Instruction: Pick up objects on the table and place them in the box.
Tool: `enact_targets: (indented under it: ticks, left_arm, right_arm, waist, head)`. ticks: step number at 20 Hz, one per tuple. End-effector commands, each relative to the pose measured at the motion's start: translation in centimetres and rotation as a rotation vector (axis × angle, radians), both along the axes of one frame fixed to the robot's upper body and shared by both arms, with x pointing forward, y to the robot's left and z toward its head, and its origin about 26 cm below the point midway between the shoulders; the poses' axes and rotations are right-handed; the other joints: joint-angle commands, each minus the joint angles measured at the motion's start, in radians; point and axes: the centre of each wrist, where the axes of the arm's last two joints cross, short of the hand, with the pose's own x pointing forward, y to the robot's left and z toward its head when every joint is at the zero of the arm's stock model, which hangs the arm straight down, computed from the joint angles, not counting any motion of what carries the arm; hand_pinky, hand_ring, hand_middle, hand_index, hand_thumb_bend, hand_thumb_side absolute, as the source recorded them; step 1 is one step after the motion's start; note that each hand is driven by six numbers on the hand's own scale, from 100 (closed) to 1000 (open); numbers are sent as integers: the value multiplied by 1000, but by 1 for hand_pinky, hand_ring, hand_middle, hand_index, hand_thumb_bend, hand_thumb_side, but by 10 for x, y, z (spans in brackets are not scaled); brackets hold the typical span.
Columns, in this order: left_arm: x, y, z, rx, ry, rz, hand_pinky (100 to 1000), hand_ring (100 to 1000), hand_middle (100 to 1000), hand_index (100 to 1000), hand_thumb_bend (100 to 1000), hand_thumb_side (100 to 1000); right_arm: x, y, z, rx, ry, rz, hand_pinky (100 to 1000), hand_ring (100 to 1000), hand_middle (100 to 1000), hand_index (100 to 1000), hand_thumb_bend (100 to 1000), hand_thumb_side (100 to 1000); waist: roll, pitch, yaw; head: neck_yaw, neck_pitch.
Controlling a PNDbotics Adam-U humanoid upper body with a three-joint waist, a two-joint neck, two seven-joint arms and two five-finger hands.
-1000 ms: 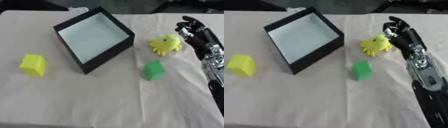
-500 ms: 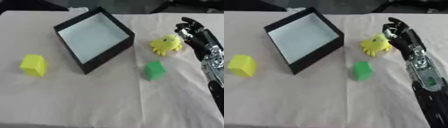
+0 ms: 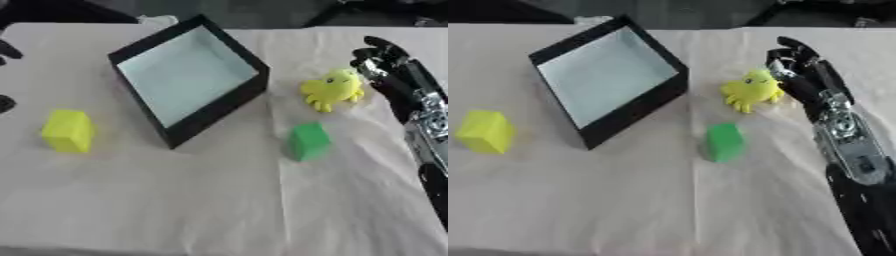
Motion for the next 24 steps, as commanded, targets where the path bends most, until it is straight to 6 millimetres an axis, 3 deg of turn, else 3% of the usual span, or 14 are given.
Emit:
enact_targets:
  ticks: [1, 7, 8, 13, 16, 19, 24]
  left_arm:
    - [-2, -2, 16, 84, 28, -9, 878, 871, 869, 935, 355, 656]
    - [5, -7, 11, 217, 78, -5, 889, 897, 879, 942, 379, 555]
    - [7, -6, 8, 227, 92, 0, 891, 899, 881, 943, 400, 479]
    - [19, 2, -5, 253, 117, 56, 891, 902, 882, 942, 439, 376]
    - [28, 7, -13, 242, 101, 91, 892, 901, 887, 950, 485, 233]
    - [40, 11, -21, 233, 68, 127, 893, 904, 891, 952, 534, 200]
    - [59, 17, -39, 229, 79, 139, 895, 901, 892, 950, 552, 258]
  right_arm:
    - [1, -6, 10, -32, -23, 0, 896, 774, 742, 899, 134, 394]
    - [1, -5, 8, -35, -15, 6, 896, 774, 741, 899, 131, 398]
    - [1, -5, 7, -35, -15, 7, 896, 774, 741, 899, 130, 399]
    - [1, -4, 7, -35, -12, 9, 896, 774, 741, 899, 127, 403]
    - [1, -4, 6, -35, -9, 13, 896, 774, 741, 899, 126, 406]
    - [1, -3, 5, -34, -7, 15, 896, 774, 741, 899, 124, 407]
    - [1, -2, 5, -31, -6, 17, 896, 774, 741, 899, 122, 411]
  waist:
    - [6, -20, -2]
    - [14, -20, -8]
    - [14, -20, -10]
    - [14, -19, -13]
    - [13, -18, -14]
    - [12, -17, -15]
    - [10, -14, -18]
  head:
    - [4, -1]
    - [12, -1]
    - [13, -1]
    - [17, -1]
    - [19, -1]
    - [23, -1]
    - [30, -1]
